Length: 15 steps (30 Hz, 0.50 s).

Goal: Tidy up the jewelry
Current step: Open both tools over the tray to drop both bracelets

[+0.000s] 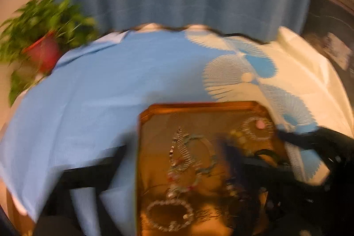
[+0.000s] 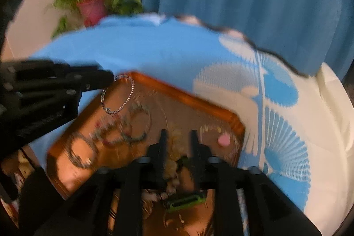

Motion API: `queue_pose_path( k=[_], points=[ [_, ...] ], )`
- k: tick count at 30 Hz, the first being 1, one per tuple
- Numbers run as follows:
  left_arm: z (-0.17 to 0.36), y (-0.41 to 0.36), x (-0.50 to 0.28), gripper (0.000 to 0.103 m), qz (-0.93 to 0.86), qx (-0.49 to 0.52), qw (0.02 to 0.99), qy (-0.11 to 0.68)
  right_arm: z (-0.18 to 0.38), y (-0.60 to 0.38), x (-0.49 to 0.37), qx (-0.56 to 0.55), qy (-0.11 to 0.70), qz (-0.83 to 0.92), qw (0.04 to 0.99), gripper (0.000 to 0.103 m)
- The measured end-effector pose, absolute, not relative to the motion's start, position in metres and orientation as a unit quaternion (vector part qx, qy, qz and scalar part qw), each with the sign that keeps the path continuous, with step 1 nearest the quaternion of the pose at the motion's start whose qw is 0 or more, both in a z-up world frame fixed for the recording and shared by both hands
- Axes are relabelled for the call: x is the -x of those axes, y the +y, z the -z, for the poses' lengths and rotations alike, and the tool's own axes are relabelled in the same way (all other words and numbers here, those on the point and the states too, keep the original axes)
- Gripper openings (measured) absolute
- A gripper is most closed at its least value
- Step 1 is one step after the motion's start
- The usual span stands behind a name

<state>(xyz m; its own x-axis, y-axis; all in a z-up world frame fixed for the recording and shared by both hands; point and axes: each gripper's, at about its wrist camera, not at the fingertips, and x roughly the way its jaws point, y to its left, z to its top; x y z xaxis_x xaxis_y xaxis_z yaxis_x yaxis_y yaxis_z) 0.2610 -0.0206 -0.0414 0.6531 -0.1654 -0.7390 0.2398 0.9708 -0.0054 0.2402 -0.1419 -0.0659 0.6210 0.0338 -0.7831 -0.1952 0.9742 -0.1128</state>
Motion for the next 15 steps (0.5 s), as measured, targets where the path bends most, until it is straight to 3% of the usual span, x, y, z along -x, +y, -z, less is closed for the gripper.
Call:
queue_pose_path(
  k=[1, 2, 6, 15],
  points=[
    [0.041, -0.015, -0.256, 0.102, 0.098, -0.041, 0.915, 0.389, 0.070, -0.142, -0.238, 0.097, 0.436, -0.057, 0.893, 0.076],
    [0.042, -0.011, -0.252, 0.102, 0.093, -0.037, 0.918, 0.383, 0.072, -0.143, -0.234, 0.099, 0.432, -0.051, 0.895, 0.081],
    [0.043, 0.000, -0.234, 0.102, 0.086, -0.030, 0.908, 0.409, 0.067, -0.144, -0.208, 0.105, 0.425, -0.042, 0.898, 0.081],
    [0.024, 0.007, -0.152, 0.102, 0.083, -0.043, 0.919, 0.384, 0.040, -0.144, -0.132, 0.066, 0.392, -0.009, 0.918, 0.085]
  ],
)
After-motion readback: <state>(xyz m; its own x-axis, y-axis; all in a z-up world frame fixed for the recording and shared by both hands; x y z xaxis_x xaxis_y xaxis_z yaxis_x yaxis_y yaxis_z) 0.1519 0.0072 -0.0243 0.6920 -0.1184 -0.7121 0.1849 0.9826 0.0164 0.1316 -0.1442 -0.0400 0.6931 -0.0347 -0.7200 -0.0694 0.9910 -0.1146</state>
